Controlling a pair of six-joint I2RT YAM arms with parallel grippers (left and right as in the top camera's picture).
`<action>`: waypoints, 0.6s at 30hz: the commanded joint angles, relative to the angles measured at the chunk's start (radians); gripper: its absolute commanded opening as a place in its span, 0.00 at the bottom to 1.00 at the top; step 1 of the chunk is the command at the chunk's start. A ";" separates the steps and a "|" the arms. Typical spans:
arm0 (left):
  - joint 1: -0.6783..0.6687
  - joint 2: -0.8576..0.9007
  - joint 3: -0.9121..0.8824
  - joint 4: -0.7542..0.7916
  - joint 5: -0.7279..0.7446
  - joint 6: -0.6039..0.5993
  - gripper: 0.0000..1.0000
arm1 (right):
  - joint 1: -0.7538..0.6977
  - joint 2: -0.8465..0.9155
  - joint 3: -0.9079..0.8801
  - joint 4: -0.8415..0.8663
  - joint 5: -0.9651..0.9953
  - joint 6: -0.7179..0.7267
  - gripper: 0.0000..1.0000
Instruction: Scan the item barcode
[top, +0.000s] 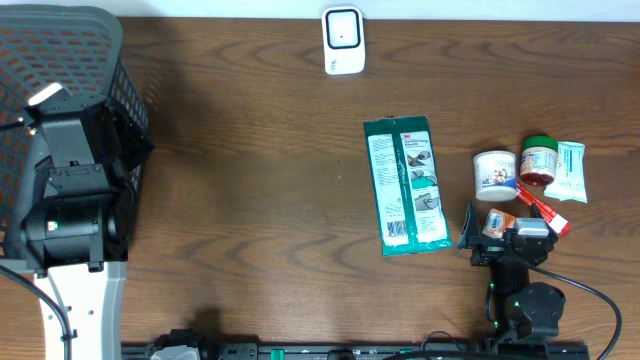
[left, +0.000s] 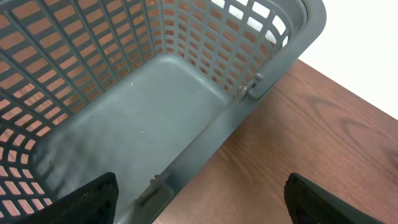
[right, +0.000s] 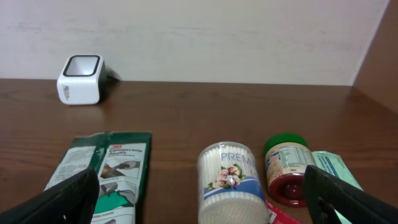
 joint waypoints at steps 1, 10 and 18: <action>0.002 0.004 0.004 -0.002 -0.010 -0.002 0.86 | -0.008 -0.005 -0.001 -0.005 -0.007 -0.015 0.99; 0.002 0.004 -0.002 -0.002 -0.010 -0.002 0.86 | -0.008 -0.005 -0.001 -0.005 -0.007 -0.015 0.99; 0.002 -0.087 -0.066 -0.021 -0.010 -0.002 0.86 | -0.008 -0.005 -0.001 -0.005 -0.007 -0.015 0.99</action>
